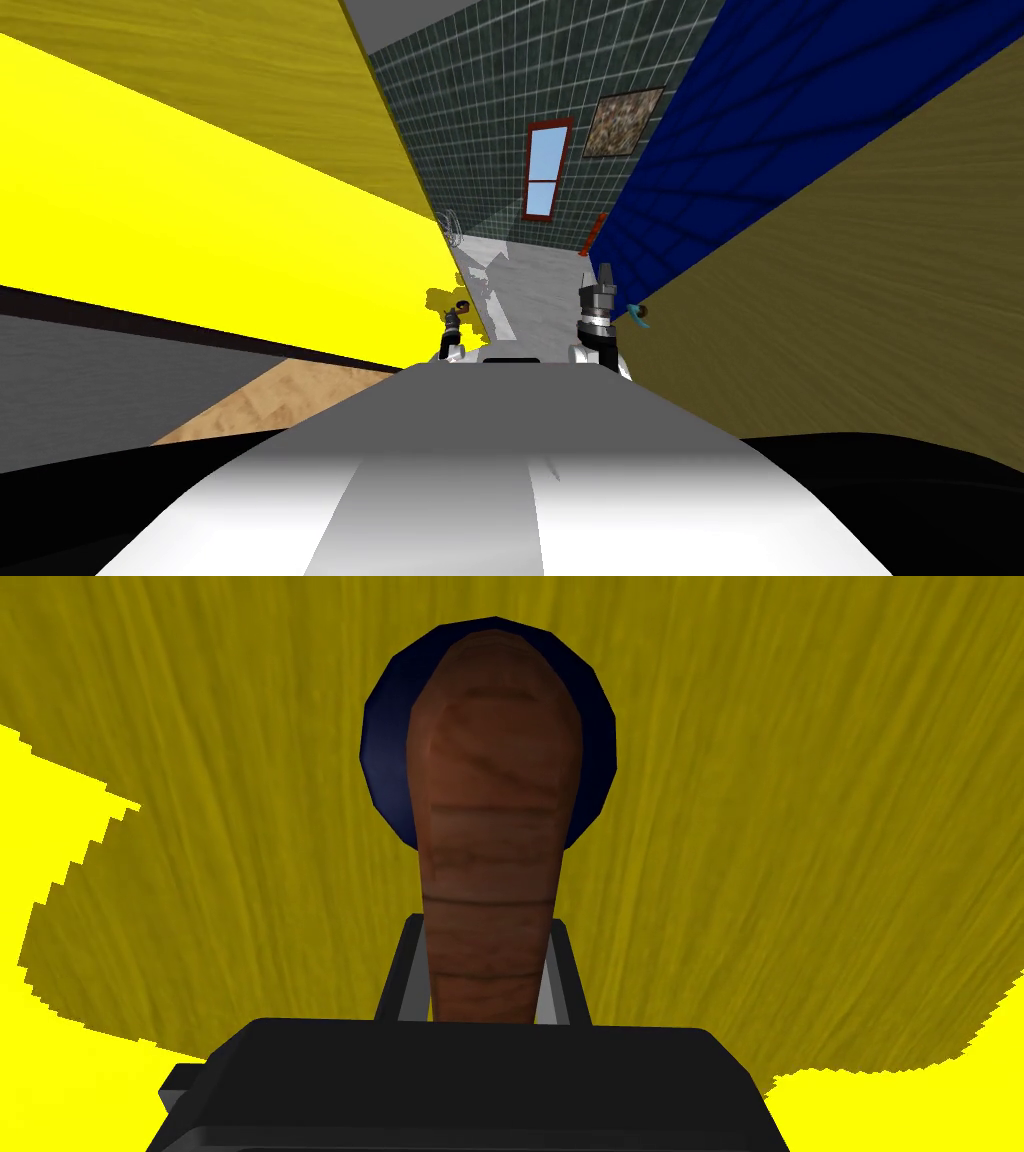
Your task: Push the door open
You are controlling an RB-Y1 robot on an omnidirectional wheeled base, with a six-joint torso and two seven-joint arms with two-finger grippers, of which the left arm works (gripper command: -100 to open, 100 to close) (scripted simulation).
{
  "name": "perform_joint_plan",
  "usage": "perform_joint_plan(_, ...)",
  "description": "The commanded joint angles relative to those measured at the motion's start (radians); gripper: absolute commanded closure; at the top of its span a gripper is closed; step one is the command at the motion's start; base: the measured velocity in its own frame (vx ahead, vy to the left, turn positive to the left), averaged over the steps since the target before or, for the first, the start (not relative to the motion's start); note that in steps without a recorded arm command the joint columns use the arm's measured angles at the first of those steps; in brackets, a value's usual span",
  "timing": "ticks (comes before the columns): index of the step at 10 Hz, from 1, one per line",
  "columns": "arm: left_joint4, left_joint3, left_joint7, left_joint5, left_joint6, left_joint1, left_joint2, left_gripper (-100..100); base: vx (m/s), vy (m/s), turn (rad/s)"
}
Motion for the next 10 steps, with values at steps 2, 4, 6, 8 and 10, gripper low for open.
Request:
perform_joint_plan(2,0.020,0.031,-0.008,0.018,-0.013,-0.011,0.013,100,0.200,-0.026,0.044)
perform_joint_plan(4,0.021,0.052,-0.015,0.030,-0.014,-0.009,0.017,100,0.202,-0.030,0.047)
perform_joint_plan(6,0.022,0.062,-0.018,0.037,-0.015,-0.008,0.019,100,0.164,-0.027,0.041)
perform_joint_plan(8,0.024,0.094,-0.029,0.055,-0.017,-0.005,0.024,100,0.212,-0.048,0.067)
perform_joint_plan(10,0.024,0.094,-0.029,0.055,-0.017,-0.005,0.024,100,0.111,0.002,0.014)
